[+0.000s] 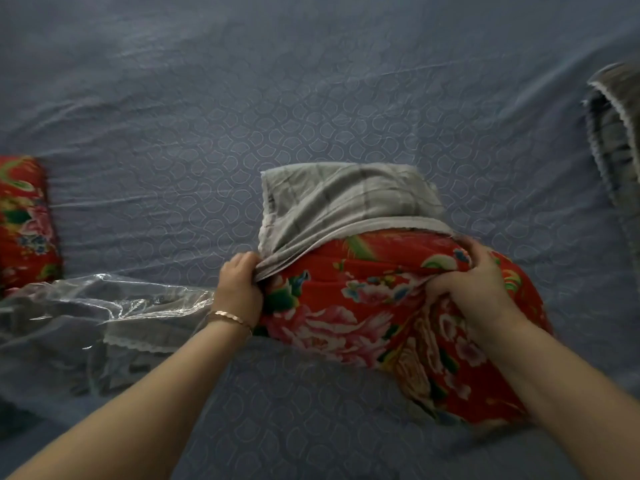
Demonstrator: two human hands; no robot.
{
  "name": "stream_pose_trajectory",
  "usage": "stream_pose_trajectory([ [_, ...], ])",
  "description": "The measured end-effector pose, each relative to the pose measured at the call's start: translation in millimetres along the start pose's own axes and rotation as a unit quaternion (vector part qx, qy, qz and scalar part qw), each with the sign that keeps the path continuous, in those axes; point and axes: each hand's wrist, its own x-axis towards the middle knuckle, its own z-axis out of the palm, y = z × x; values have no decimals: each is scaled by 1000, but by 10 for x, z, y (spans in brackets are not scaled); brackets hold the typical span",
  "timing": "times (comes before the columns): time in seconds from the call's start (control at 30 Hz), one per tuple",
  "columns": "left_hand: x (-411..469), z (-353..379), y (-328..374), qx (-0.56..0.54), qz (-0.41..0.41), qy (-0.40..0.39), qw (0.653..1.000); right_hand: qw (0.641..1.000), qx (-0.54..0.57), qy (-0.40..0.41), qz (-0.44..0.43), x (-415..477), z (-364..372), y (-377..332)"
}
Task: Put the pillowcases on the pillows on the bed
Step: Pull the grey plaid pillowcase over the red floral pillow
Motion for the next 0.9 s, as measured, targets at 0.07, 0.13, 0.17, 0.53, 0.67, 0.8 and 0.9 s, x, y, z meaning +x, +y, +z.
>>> stream_pose_trajectory([
  [0.07, 56, 22, -38, 57, 140, 8, 988, 999, 35, 16, 16, 17, -70, -8],
  [0.13, 147, -16, -69, 61, 233, -16, 970, 999, 47, 15, 22, 12, -129, -8],
  [0.17, 209, -38, -90, 74, 274, -31, 959, 998, 51, 9, 25, 0, -153, -8],
  [0.53, 444, -127, 89, 60, 27, 26, 997, 996, 77, -17, 42, -11, -231, -33],
  [0.67, 224, -75, -81, 165, 38, -137, 976, 994, 103, -7, 39, -9, -169, -64],
  [0.8, -300, -48, -183, 60, -35, -160, 985, 989, 139, 15, 50, 24, -85, -7],
  [0.9, -733, 61, 90, -247, -197, -49, 948, 981, 147, 94, 83, 157, 16, 79],
])
